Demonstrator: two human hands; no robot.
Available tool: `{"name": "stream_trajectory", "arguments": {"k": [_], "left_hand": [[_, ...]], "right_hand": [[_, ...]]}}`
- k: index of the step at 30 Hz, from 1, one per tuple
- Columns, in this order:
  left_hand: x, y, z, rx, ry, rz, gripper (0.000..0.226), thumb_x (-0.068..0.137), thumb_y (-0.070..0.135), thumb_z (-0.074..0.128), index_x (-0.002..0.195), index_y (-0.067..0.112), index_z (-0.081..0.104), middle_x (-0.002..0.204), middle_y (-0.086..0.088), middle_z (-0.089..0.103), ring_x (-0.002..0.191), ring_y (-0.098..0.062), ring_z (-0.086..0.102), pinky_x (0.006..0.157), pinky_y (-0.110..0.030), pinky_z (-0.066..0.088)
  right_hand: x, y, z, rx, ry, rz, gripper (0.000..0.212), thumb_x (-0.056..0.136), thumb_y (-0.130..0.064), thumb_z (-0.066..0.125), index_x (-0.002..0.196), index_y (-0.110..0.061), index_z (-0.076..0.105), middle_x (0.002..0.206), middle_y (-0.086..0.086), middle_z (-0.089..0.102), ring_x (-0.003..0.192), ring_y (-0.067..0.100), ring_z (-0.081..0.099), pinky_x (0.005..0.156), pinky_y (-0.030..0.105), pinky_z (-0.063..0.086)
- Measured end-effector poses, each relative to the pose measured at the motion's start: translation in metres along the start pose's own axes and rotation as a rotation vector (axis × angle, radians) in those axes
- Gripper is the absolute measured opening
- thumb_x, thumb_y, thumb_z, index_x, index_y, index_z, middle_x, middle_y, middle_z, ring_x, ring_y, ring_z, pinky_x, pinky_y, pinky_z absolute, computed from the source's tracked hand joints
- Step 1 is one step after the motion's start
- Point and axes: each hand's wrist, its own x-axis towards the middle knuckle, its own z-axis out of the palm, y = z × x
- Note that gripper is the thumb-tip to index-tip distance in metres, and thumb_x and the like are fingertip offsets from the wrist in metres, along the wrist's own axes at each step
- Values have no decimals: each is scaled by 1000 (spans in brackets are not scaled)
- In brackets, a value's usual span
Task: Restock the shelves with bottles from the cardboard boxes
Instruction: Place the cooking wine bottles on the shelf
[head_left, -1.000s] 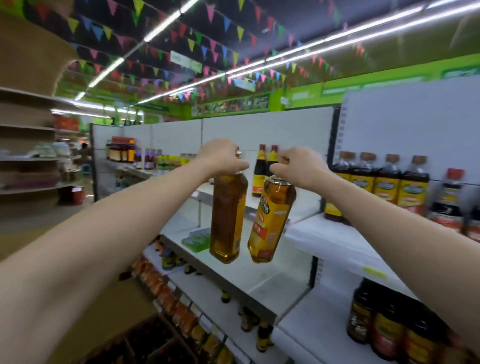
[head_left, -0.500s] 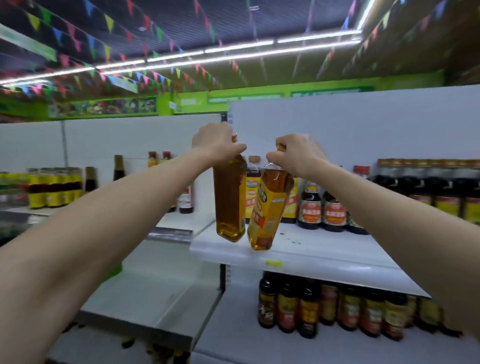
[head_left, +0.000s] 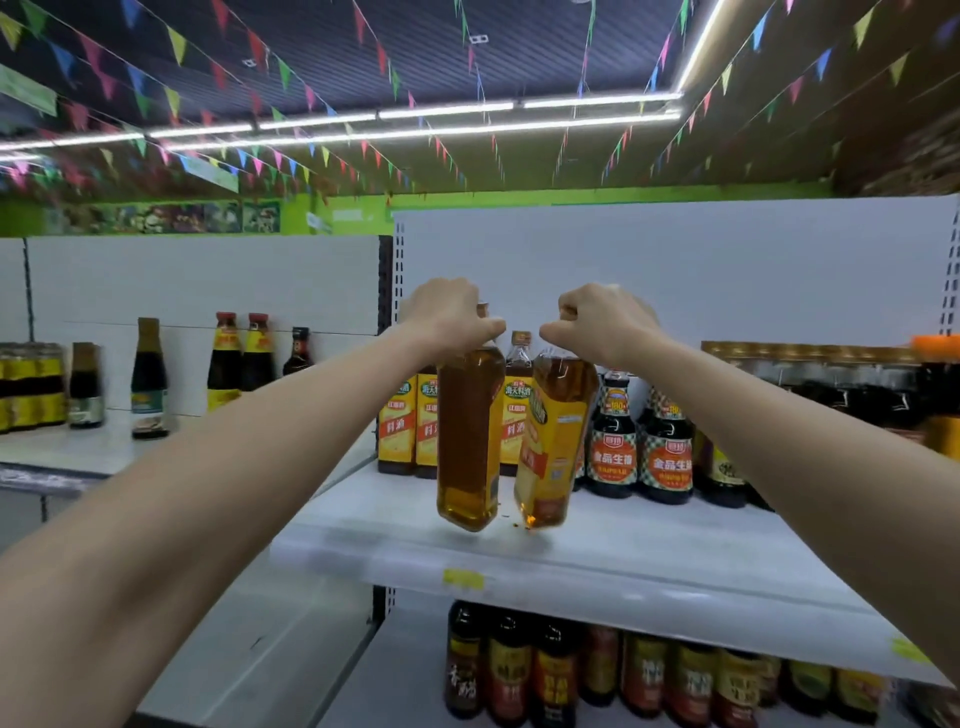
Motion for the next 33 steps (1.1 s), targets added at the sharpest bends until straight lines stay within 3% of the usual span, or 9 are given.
{"name": "stream_trajectory", "arguments": {"k": [8,15,19,23,27,31,33], "left_hand": [[19,1,30,54,-66,-24,44,88,47,55,61,15,42,59,1,42,58,-18,42,53,-26,32],[34,-3,47,50,-166,3,38,89,41,52,67,10,46,61,-1,39,58,-17,39,51,-27,28],[42,-12,58,43,-214,2,35,90,40,50,76,8,53,69,-4,49,66,-19,46,56,-29,34],[47,-15,66,67,-159,37,38,90,43,51,69,12,49,66,0,48,66,-18,47,56,-27,35],[50,-16,70,102,-135,40,37,89,47,51,74,13,52,67,2,48,69,-19,49,52,-24,34],[52,-16,71,170,-143,53,32,89,46,50,79,16,47,68,4,45,76,-21,49,57,-27,34],[52,-16,70,181,-145,60,31,89,46,50,87,16,47,70,4,44,80,-22,49,63,-30,38]], "right_hand": [[21,20,24,26,-110,-22,36,90,-37,56,63,-15,44,61,-1,43,57,14,38,50,25,28],[43,30,43,24,-169,-12,36,90,-40,54,65,-15,45,63,0,42,58,15,38,49,26,27],[57,33,54,-5,-207,6,34,90,-44,52,79,-12,53,70,2,48,63,16,43,51,26,31],[70,29,63,-52,-258,-7,32,92,-43,49,84,-13,54,74,0,50,80,21,50,54,25,36],[79,23,67,-138,-287,-8,46,95,-43,43,118,-6,59,110,10,59,91,23,46,73,29,38],[79,25,67,-140,-307,10,51,94,-45,44,123,-5,55,106,10,58,89,22,48,74,30,39],[78,26,64,-144,-328,4,47,94,-44,46,116,-3,55,97,8,59,80,21,53,65,27,40]]}}
